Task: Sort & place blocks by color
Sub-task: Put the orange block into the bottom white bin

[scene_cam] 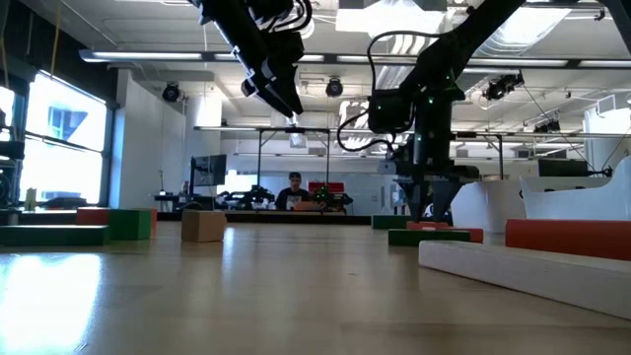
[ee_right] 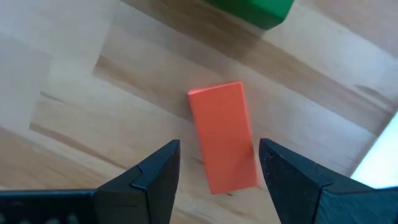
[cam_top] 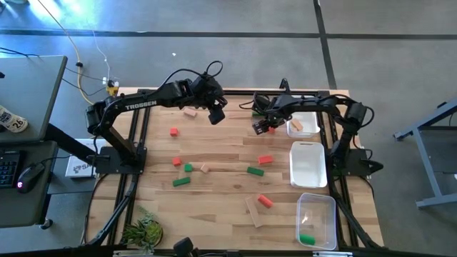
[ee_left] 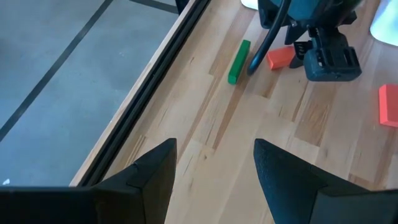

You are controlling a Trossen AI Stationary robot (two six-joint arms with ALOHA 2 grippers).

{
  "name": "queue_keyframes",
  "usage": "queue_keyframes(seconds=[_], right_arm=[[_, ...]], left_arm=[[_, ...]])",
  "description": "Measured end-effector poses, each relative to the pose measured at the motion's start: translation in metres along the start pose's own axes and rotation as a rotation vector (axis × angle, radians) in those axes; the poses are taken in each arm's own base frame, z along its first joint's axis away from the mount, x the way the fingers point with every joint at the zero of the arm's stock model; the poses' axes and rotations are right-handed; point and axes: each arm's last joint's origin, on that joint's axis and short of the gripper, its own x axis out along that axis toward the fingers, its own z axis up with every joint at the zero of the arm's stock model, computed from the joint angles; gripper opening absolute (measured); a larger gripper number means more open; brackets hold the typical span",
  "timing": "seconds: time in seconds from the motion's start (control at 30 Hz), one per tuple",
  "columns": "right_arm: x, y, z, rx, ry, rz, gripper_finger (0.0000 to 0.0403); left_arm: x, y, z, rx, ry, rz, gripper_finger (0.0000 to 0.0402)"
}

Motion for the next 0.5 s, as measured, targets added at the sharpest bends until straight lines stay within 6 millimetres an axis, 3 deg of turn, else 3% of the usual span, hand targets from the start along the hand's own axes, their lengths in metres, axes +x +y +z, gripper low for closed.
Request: queue_keyframes(seconds=[0.5], right_arm=[[0.013,0.000,-0.002,0.038,0.074,-0.018,0.0196]], left_arm=[[0.000,0.000,0.000,0.000,0.000,0.000,0.0200]])
